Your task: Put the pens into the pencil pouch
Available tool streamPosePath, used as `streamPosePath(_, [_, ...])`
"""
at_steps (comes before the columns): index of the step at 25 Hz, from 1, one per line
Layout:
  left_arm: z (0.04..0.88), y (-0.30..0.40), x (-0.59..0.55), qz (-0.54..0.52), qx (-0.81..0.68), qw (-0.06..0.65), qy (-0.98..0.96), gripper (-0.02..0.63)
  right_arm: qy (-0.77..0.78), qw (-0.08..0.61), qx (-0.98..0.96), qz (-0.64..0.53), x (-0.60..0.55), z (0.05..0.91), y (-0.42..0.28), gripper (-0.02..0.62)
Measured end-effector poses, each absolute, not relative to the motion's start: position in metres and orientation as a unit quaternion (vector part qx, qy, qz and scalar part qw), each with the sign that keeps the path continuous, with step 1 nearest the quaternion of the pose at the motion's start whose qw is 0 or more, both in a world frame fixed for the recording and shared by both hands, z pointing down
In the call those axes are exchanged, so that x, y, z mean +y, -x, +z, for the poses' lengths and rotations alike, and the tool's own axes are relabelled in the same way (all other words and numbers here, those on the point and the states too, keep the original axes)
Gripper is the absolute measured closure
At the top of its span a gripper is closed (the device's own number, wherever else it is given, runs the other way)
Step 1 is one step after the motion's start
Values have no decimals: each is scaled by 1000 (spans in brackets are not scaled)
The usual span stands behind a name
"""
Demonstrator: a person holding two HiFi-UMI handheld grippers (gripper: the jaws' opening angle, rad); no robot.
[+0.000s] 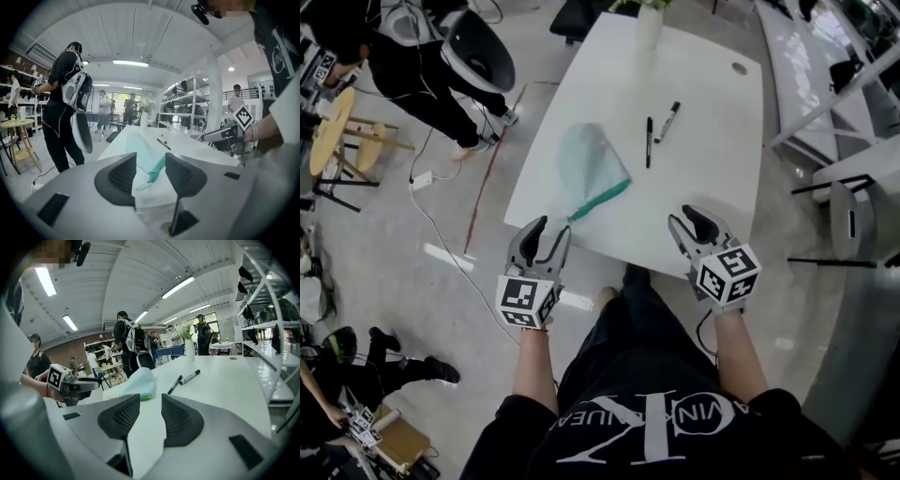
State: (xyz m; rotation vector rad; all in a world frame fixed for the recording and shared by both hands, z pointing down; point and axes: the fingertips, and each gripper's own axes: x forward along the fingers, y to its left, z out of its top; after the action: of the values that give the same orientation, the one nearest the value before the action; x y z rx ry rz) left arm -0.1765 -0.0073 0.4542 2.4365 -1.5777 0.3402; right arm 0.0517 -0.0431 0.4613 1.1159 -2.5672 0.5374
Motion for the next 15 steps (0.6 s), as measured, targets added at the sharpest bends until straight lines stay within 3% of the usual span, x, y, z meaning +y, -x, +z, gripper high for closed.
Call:
streamPosePath(6, [471,154,-35,182,-508,96,-836,399,-356,162,-900,194,-78,473,-33,443])
streamPosePath(10, [491,138,-50,288,-475,61,-829,356,-335,172,-906,195,-97,476,-25,443])
streamPosePath(15, [510,126,-72,390,-442,8,-807,355,-323,179,-907,203,-113,481,-27,445])
